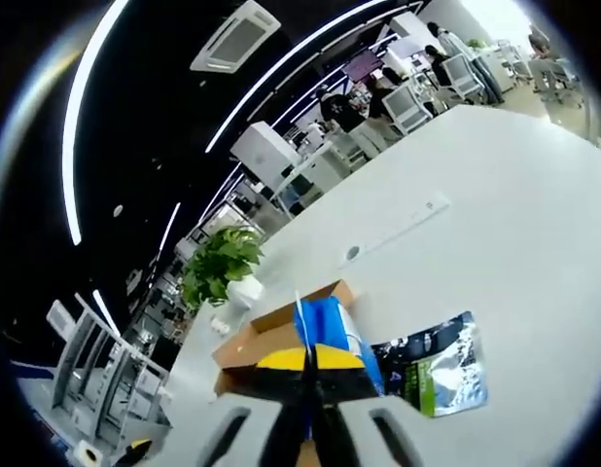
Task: Operate the shoe box by opening the lid, removing the specified soft item, and placing it in the target area until the item is outside and the box remains undamaged.
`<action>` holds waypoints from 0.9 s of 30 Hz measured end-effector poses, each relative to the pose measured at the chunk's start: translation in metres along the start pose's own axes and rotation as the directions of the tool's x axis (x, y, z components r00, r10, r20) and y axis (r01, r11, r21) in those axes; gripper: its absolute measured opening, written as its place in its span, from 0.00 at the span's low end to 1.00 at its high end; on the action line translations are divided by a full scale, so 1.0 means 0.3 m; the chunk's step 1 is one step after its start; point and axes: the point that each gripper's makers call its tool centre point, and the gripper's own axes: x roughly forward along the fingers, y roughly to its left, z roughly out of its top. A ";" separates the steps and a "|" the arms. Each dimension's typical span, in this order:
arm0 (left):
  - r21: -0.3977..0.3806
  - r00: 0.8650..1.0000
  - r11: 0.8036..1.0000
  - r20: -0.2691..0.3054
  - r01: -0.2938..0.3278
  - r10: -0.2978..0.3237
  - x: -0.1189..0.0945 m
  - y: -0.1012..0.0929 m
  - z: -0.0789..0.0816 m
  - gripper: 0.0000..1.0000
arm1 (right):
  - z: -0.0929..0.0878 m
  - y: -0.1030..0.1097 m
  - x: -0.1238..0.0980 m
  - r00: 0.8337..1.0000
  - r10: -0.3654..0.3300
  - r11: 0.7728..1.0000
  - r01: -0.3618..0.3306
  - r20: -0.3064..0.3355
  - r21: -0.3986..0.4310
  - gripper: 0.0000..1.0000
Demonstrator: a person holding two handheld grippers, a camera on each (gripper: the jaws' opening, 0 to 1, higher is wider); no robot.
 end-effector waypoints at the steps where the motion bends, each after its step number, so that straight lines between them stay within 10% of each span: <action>1: -0.001 1.000 1.000 0.001 0.001 -0.001 0.000 0.000 0.000 0.97 | 0.000 0.005 0.002 1.000 0.003 1.000 -0.003 0.002 0.005 0.00; 27: 0.028 1.000 0.999 -0.008 0.023 -0.023 0.007 -0.014 -0.001 0.99 | 0.005 -0.183 0.010 0.997 -0.082 0.996 0.081 0.008 0.039 0.00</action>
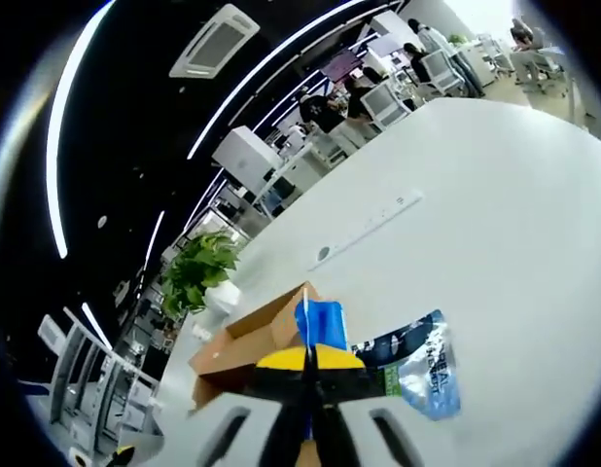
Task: Operate the shoe box by opening the lid, removing the specified soft item, and placing it in the target area until the item is outside and the box remains undamaged.
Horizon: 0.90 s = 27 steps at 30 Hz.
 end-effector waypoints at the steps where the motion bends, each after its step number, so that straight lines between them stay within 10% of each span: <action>1: 0.001 1.000 1.000 -0.001 0.000 0.000 0.000 0.000 0.000 0.99 | -0.001 -0.011 -0.003 1.000 -0.008 1.000 0.008 -0.002 -0.006 0.00; 27: 0.002 1.000 1.000 -0.022 -0.014 0.014 0.000 0.006 -0.012 0.98 | -0.045 -0.318 0.017 0.984 -0.166 0.981 0.159 -0.065 -0.110 0.00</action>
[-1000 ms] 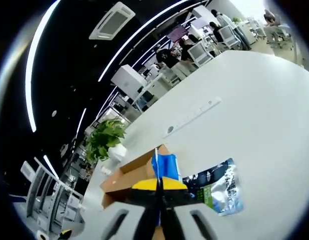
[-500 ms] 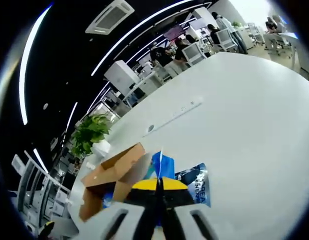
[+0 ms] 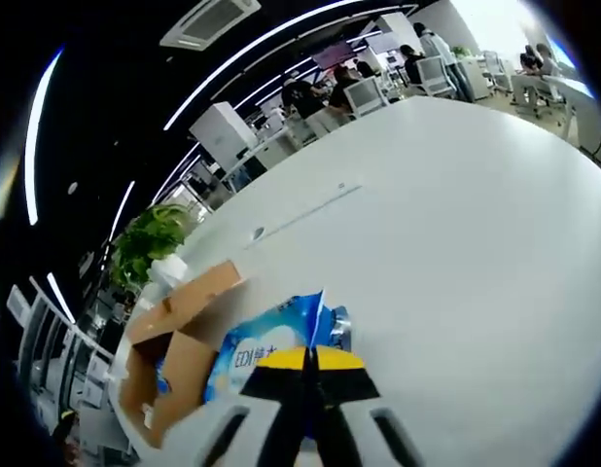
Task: Operate the shoe box by opening the lid, removing the specified soft item, and placing it in the target area until the item is outside and the box remains undamaged.
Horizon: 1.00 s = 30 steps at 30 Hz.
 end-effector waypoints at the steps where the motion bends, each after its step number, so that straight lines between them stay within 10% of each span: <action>1: 0.002 1.000 1.000 0.000 0.001 -0.001 0.000 0.000 0.000 0.98 | -0.005 -0.008 0.003 1.000 -0.004 1.000 0.004 -0.004 -0.015 0.00; 15: -0.005 1.000 1.000 0.001 -0.008 0.008 -0.002 0.009 -0.002 0.98 | -0.060 0.005 -0.018 0.999 -0.011 0.969 0.002 -0.036 -0.249 0.00; 30: -0.011 1.000 1.000 0.009 -0.016 0.016 -0.004 0.017 0.002 0.98 | -0.038 0.050 0.017 1.000 0.020 0.972 -0.024 -0.022 -0.235 0.00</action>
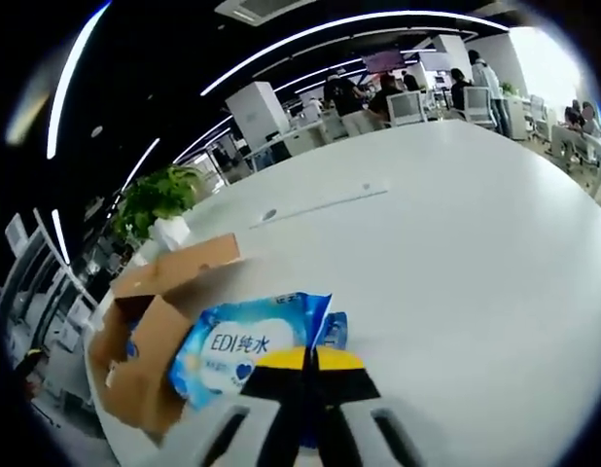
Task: Operate the shoe box by opening the lid, removing the specified soft item, and placing it in the target area until the item is outside and the box remains undamaged.
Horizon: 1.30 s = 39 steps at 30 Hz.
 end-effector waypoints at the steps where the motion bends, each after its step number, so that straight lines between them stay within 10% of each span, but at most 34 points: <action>1: 0.000 1.000 1.000 0.000 -0.002 0.002 0.001 0.001 0.000 0.98 | 0.001 0.000 0.001 1.000 0.000 1.000 0.000 -0.001 -0.005 0.00; 21: -0.003 1.000 1.000 0.002 -0.014 0.014 0.001 0.003 0.003 0.97 | 0.015 -0.041 -0.015 1.000 -0.011 1.000 0.011 -0.018 0.008 0.01; 29: -0.004 1.000 1.000 0.003 -0.004 0.004 0.002 -0.004 0.003 0.97 | 0.099 0.008 -0.064 0.998 0.031 0.991 -0.024 0.047 -0.128 0.05; 39: 0.001 1.000 1.000 -0.003 -0.002 0.002 0.003 -0.005 0.000 0.96 | 0.142 0.193 -0.082 0.985 0.170 0.876 -0.133 0.039 -0.463 0.09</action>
